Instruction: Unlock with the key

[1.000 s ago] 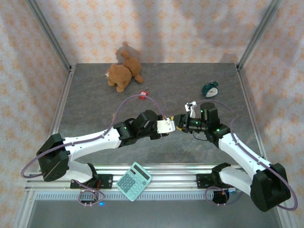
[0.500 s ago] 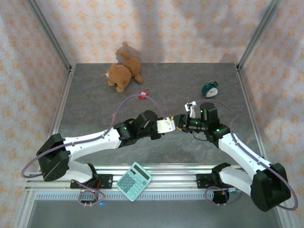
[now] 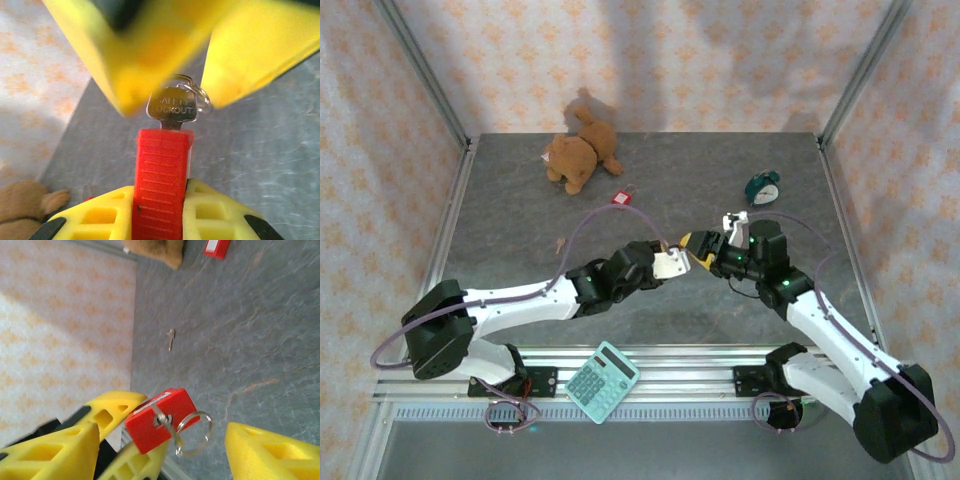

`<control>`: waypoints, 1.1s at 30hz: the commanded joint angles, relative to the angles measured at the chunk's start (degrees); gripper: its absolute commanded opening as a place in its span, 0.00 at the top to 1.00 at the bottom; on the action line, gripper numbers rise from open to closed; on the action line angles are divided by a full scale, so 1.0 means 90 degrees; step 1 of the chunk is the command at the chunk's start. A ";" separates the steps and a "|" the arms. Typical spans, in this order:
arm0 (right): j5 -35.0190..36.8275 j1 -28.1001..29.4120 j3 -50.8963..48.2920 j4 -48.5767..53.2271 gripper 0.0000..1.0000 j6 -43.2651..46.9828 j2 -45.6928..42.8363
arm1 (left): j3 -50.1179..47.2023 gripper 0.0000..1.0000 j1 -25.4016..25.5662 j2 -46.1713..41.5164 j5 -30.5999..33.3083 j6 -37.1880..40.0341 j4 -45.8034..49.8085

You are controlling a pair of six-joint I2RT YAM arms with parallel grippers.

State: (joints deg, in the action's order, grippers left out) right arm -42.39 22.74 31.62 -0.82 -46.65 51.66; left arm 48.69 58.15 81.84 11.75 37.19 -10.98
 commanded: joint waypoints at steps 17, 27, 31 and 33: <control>0.1253 0.0089 -0.0540 -0.0154 0.29 -0.1572 -0.0255 | -0.0280 0.88 0.1027 0.3183 0.3349 0.5538 -0.7759; 0.1222 0.0092 -0.0622 -0.0391 0.32 -0.1612 -0.0099 | -0.0094 0.90 0.1193 0.3242 0.3324 0.5477 -0.7756; 0.1243 0.0095 -0.0633 -0.0540 0.39 -0.1661 -0.0090 | -0.0039 0.91 0.1244 0.3392 0.3343 0.5582 -0.7756; 0.1246 0.0093 -0.0630 -0.0534 0.46 -0.1681 -0.0115 | -0.0014 0.91 0.1244 0.3446 0.3362 0.5596 -0.7758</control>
State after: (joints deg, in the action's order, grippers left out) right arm -32.32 23.11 26.46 -3.53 -61.28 50.81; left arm 46.83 68.79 111.77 41.01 86.76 -76.31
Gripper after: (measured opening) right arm 0.575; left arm 0.177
